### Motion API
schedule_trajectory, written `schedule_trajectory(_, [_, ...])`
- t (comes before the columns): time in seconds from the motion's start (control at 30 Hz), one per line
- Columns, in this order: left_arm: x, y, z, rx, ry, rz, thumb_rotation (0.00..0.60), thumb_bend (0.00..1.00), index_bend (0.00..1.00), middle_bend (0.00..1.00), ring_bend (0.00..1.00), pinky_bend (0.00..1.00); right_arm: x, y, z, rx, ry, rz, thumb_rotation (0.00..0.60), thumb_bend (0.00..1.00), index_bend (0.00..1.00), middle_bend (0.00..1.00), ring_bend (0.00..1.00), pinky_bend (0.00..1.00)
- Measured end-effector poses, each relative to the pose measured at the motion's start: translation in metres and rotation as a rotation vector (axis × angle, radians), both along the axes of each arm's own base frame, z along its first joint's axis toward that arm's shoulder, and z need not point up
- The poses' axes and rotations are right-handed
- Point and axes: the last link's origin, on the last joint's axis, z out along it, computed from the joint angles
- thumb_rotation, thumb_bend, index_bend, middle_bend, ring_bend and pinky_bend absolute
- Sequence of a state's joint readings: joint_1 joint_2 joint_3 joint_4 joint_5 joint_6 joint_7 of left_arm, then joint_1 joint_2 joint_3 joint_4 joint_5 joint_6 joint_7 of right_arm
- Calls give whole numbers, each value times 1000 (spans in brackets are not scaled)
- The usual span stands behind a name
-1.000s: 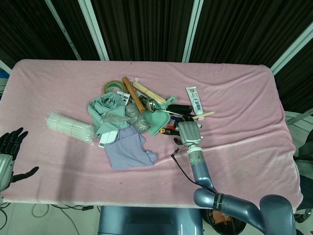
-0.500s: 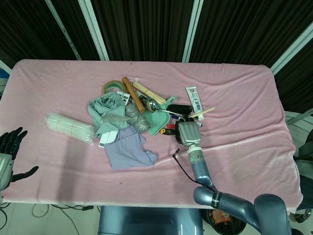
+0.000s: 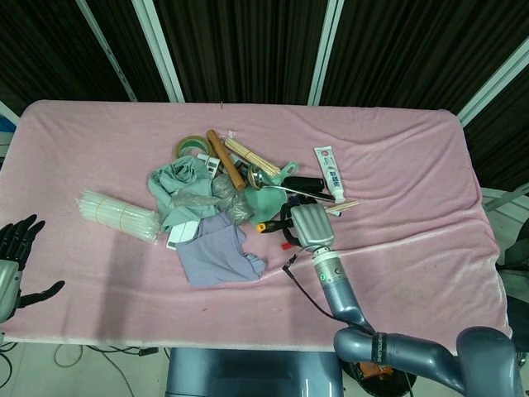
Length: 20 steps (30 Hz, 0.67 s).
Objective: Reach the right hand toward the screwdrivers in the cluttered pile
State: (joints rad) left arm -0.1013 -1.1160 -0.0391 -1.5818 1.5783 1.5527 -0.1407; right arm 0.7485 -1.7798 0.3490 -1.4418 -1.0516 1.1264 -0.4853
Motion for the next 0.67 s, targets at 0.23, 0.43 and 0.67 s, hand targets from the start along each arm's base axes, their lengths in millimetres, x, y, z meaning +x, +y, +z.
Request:
schedule_trajectory(0.23, [0, -1, 0, 5, 6, -7, 600, 0, 0, 0, 0, 0, 7, 23, 53, -57, -93, 68, 600, 525, 627, 468, 258, 307])
schedule_trajectory(0.43, [0, -2, -1, 5, 24, -15, 600, 0, 0, 0, 0, 0, -21, 61, 96, -87, -168, 57, 600, 527, 627, 466, 257, 307])
schedule_trajectory(0.67, [0, -3, -2, 6, 32, -16, 600, 0, 0, 0, 0, 0, -58, 109, 126, -93, -227, 38, 600, 527, 627, 465, 256, 307])
